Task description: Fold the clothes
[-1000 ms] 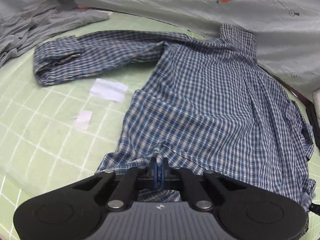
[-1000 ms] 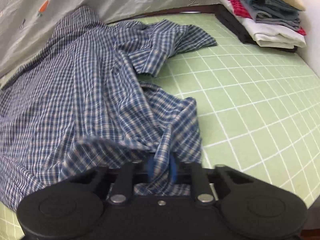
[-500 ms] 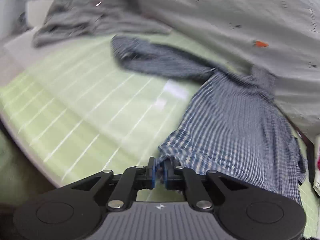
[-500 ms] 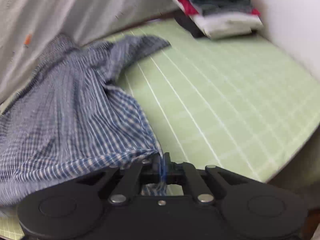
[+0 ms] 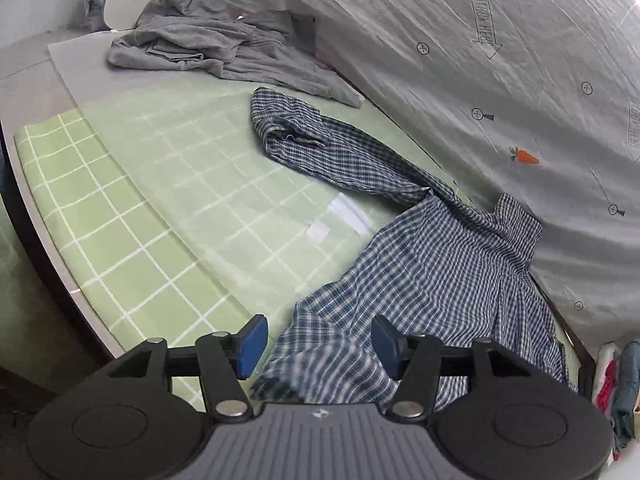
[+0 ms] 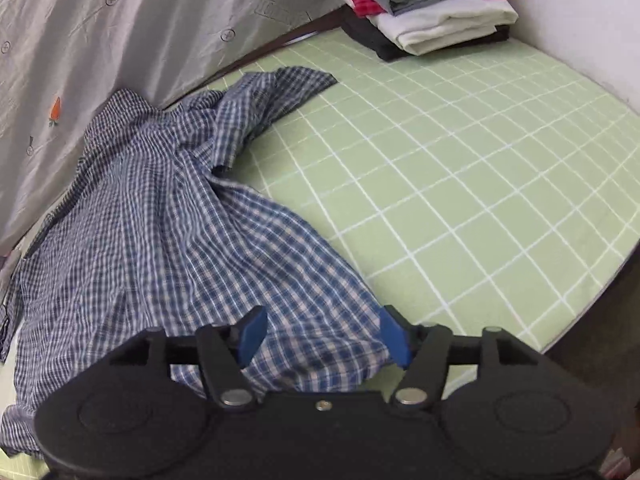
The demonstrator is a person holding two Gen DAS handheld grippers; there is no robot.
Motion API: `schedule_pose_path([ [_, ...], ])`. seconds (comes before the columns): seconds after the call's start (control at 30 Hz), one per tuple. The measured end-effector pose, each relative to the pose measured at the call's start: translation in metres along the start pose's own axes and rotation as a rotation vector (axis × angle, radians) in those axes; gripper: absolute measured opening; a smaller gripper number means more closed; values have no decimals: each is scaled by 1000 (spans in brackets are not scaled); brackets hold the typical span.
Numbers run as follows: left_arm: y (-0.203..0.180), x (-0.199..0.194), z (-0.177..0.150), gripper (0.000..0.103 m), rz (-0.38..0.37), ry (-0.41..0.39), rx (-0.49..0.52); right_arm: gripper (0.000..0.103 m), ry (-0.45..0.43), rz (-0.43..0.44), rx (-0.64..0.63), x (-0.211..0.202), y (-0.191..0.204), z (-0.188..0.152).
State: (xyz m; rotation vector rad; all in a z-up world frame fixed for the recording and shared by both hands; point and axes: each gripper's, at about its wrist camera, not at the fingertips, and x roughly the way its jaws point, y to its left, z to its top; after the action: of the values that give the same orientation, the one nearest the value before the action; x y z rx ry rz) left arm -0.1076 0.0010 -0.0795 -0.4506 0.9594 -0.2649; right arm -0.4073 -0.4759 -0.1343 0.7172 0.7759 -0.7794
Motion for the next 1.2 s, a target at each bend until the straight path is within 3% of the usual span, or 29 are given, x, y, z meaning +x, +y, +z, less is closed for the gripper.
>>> schedule_pose_path([
  [0.17, 4, 15, -3, 59, 36, 49, -5, 74, 20, -7, 46, 7, -11, -2],
  [0.33, 2, 43, -9, 59, 96, 123, 58, 71, 50, 14, 40, 15, -6, -1],
  [0.47, 1, 59, -8, 55, 76, 200, 75, 30, 86, 56, 25, 20, 2, 2],
  [0.5, 0, 61, -8, 43, 77, 215, 80, 18, 96, 65, 22, 22, 4, 3],
  [0.53, -2, 64, -9, 20, 75, 231, 87, 13, 101, 76, 18, 23, 6, 4],
  [0.57, -3, 66, -8, 8, 61, 246, 82, 9, 102, 90, 17, 23, 8, 6],
  [0.67, -6, 62, 2, 4, -28, 239, 0, 5, 84, 163, 36, 18, 16, 17],
  [0.73, -18, 60, 19, 4, -95, 213, -30, 5, 66, 221, 53, 17, 22, 37],
  [0.9, -78, 76, 84, 4, -227, 106, -10, 4, -15, 266, 122, 38, 47, 98],
  [1.07, -114, 105, 122, 4, -214, 53, -46, 5, -97, 306, 193, 59, 71, 160],
  [1.13, -117, 115, 124, 4, -201, 58, -37, 16, -117, 288, 206, 67, 77, 175],
  [1.17, -115, 117, 122, 5, -193, 64, -33, 38, -115, 259, 204, 69, 78, 172],
  [1.2, -112, 117, 120, 5, -187, 70, -36, 50, -111, 238, 206, 71, 77, 167],
])
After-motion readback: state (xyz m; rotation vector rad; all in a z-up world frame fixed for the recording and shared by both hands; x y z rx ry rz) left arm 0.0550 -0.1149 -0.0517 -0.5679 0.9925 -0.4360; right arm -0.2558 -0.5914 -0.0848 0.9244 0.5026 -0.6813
